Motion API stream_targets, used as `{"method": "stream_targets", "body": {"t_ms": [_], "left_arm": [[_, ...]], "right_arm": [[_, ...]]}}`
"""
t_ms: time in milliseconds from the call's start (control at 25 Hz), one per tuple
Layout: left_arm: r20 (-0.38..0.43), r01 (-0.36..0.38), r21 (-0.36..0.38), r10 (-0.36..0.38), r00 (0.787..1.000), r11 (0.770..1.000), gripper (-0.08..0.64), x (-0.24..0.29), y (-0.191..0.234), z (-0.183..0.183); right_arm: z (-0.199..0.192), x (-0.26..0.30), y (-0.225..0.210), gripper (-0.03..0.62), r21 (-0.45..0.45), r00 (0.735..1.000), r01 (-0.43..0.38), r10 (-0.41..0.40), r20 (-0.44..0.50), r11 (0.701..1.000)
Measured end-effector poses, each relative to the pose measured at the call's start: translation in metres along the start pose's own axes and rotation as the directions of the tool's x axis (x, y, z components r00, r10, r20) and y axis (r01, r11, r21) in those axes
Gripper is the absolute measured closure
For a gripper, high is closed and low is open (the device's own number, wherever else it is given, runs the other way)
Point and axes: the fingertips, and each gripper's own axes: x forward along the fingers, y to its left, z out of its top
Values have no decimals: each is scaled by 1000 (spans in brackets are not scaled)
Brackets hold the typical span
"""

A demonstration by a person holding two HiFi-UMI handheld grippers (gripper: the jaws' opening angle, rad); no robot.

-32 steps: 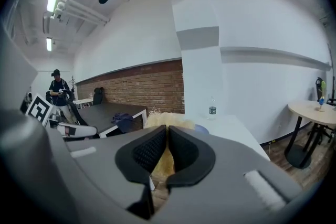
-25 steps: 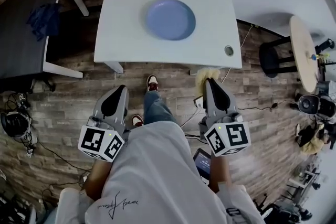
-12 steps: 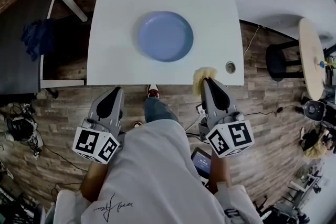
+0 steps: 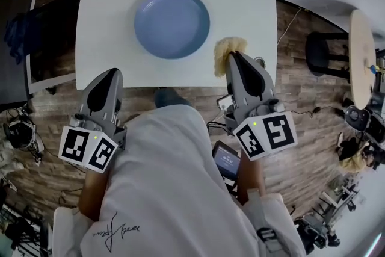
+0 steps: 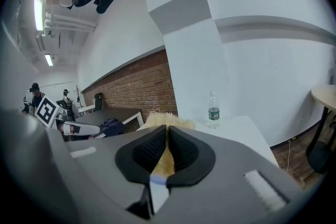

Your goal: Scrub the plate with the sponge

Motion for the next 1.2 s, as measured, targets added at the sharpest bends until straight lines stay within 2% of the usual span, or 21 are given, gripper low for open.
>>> {"method": "stream_targets", "body": {"t_ms": [200,360,560,840,1040,1200], "left_arm": [[-1,-41,-17,41,999,999,546,24,3,7],[-3,-35,-45,35,999,998,546,36,6,16],[-16,-67,-37,66,998,997,546,40,13,11],[-17,-99,-37,99,995,994,546,57,33,1],[-31,-101,-74,99,995,992,546,75,41,0],[-54,-110,-63,107,993,992,546,86,47,-2]], "right_arm": [[3,21,-18,572,15,999,-45,45,-24,999],[4,41,-22,572,15,996,-79,79,-37,997],[-3,56,-20,572,7,990,-123,123,-62,992],[-12,72,-28,572,-15,986,-134,132,-103,991],[-11,83,-38,571,-30,983,-138,133,-129,990],[-15,96,-46,572,-27,979,-138,132,-158,990]]}}
